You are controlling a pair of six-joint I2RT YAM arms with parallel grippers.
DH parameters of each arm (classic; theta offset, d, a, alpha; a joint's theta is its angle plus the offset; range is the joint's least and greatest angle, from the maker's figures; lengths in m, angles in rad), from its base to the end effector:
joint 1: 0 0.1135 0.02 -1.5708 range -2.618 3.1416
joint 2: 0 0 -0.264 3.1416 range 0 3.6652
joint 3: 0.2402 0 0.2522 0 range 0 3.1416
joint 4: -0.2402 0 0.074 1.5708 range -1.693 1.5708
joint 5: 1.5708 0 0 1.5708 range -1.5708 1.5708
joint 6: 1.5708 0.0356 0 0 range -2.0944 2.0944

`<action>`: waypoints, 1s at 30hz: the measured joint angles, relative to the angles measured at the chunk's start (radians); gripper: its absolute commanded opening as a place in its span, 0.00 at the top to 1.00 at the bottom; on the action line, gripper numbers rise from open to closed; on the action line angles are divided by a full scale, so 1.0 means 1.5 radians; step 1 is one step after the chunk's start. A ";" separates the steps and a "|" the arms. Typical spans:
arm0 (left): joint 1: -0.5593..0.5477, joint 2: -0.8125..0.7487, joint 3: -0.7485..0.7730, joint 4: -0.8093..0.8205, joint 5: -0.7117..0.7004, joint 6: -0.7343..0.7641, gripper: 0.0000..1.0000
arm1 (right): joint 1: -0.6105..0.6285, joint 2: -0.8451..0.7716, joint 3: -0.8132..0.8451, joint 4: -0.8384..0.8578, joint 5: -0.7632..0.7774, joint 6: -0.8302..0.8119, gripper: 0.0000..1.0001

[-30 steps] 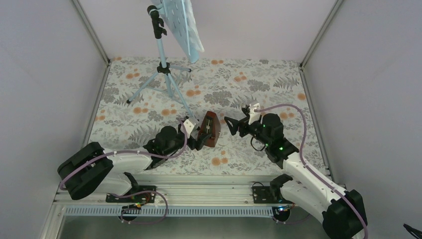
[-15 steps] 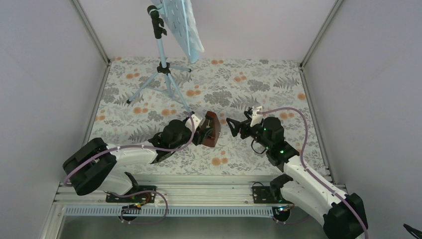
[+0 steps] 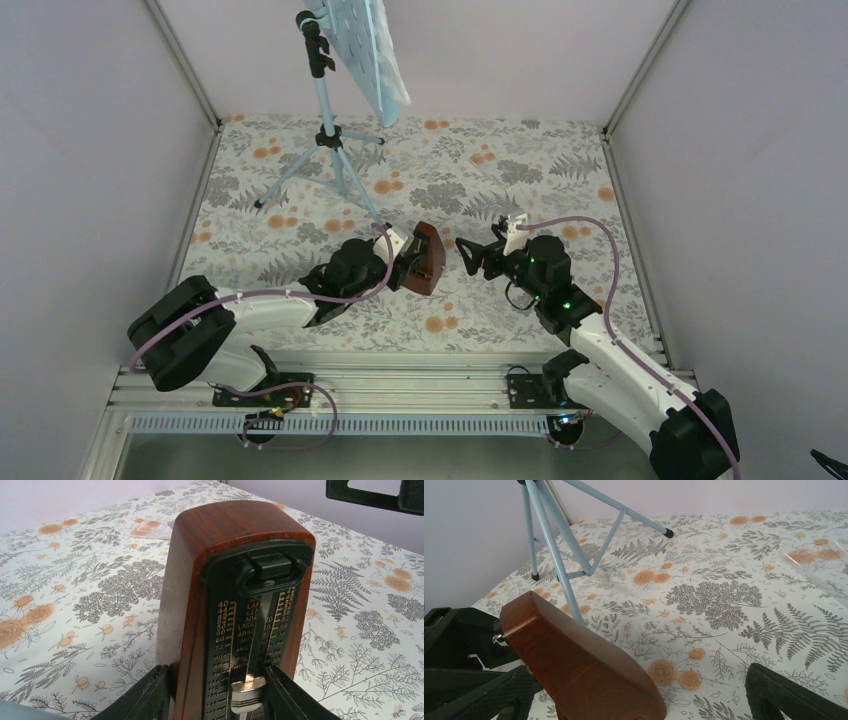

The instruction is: Pack up the instrument practice props

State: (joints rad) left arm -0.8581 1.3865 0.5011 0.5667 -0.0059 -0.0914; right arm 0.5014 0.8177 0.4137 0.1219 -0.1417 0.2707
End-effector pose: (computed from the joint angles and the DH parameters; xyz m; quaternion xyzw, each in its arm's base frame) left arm 0.1814 -0.2096 0.1870 0.3015 0.7522 -0.2657 0.5222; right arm 0.1670 0.0973 0.2346 -0.1340 0.7873 0.2780 0.5338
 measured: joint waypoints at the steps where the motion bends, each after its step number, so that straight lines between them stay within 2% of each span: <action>1: 0.000 0.000 0.000 0.000 0.000 0.001 0.49 | 0.000 0.000 0.000 -0.002 0.000 0.000 0.00; 2: 0.000 0.000 0.000 0.000 0.000 0.001 0.42 | 0.000 0.000 0.000 -0.004 0.000 0.000 0.00; 7: 0.000 -0.004 0.000 -0.009 0.006 -0.002 0.22 | 0.000 0.000 0.000 -0.013 0.011 0.000 0.00; 14: 0.000 -0.091 -0.002 -0.034 0.010 -0.022 0.10 | 0.000 0.013 0.006 -0.031 0.063 0.031 0.00; 18: 0.008 -0.168 0.005 -0.102 0.009 -0.052 0.01 | -0.015 0.067 0.026 -0.040 0.085 0.067 0.00; 20: 0.022 -0.205 0.027 -0.167 0.007 -0.073 0.00 | -0.030 0.100 0.038 -0.044 0.083 0.081 0.00; 22: 0.047 -0.242 0.061 -0.231 0.010 -0.091 0.00 | -0.050 0.139 0.053 -0.048 0.078 0.093 0.00; 26: 0.147 -0.298 0.174 -0.358 0.061 -0.111 0.00 | -0.136 0.255 0.112 -0.055 0.056 0.113 0.01; 30: 0.273 -0.261 0.325 -0.479 0.175 -0.094 0.00 | -0.202 0.378 0.202 -0.065 0.053 0.123 0.03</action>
State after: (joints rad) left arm -0.4484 0.9947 0.9890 -0.1513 0.2573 -0.2325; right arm 0.1986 1.3853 0.7162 0.0246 -0.0628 0.4557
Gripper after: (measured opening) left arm 0.999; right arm 0.986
